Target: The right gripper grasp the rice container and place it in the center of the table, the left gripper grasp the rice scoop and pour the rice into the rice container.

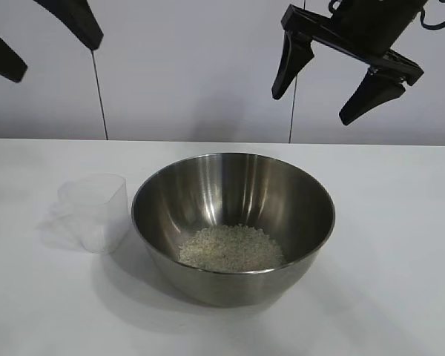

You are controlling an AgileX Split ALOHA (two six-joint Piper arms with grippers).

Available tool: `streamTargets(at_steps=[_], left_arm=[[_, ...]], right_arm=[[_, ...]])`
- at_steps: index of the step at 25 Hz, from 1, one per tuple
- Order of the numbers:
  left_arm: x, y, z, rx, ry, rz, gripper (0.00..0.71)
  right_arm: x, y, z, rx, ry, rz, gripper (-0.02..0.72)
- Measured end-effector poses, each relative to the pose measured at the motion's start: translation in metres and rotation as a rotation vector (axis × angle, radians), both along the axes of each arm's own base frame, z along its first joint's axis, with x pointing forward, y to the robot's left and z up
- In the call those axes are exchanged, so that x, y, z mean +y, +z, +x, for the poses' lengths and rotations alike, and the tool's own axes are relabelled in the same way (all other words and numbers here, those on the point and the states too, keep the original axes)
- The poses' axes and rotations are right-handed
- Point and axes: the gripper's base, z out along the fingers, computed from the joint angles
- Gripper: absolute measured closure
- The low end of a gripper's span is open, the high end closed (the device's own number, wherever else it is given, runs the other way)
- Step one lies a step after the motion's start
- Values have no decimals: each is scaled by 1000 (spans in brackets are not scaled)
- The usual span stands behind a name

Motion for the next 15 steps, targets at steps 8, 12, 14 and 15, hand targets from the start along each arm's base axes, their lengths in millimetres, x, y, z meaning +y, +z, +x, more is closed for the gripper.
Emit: streamTargets(at_steps=[8, 12, 14, 15], left_arm=[[-17, -19, 31, 154, -49, -55, 21], [-18, -20, 33, 157, -47, -65, 21], [-18, -21, 33, 159, -49, -65, 21], [-18, -21, 33, 159, -51, -65, 21]], right_arm=[[1, 0, 0, 3, -3, 16, 43], [1, 0, -1, 9, -1, 16, 43], [1, 0, -1, 10, -1, 16, 43], [1, 0, -1, 10, -1, 16, 43]])
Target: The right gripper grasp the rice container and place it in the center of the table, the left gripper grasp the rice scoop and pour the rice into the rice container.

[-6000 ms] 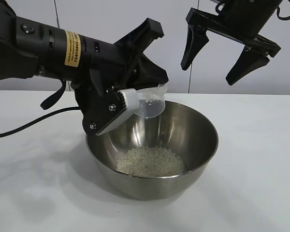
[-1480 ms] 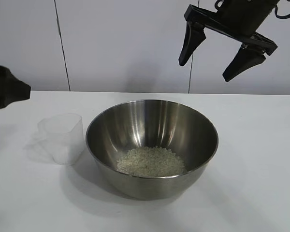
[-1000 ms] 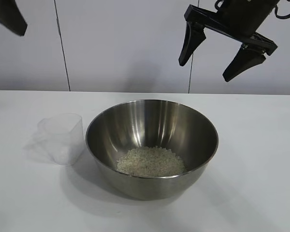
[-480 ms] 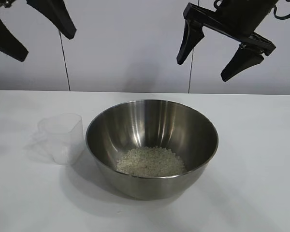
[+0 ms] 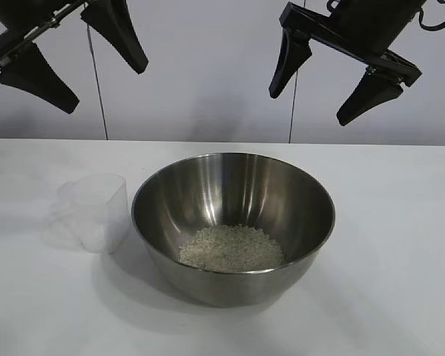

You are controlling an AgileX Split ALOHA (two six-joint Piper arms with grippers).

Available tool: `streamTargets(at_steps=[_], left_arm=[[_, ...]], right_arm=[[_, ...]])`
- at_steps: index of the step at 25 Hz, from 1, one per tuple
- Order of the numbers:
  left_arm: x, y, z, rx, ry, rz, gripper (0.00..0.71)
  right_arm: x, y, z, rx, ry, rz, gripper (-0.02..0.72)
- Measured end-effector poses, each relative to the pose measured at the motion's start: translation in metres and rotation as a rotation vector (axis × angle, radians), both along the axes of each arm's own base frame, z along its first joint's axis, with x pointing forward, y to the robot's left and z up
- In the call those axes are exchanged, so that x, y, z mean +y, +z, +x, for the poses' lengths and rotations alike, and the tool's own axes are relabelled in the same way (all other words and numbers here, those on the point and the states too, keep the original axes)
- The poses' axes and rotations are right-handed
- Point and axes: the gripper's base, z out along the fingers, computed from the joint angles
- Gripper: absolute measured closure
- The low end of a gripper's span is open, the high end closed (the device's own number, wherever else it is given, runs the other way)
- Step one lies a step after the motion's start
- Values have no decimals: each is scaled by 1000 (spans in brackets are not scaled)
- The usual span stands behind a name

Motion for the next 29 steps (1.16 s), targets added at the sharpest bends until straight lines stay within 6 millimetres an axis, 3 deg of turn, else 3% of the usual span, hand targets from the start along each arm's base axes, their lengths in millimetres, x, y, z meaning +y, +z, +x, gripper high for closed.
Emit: streamTargets(at_steps=[29], left_arm=[[1, 2, 7, -85, 13, 4, 21]], right_arm=[[0, 0, 0, 5, 1, 3, 43]])
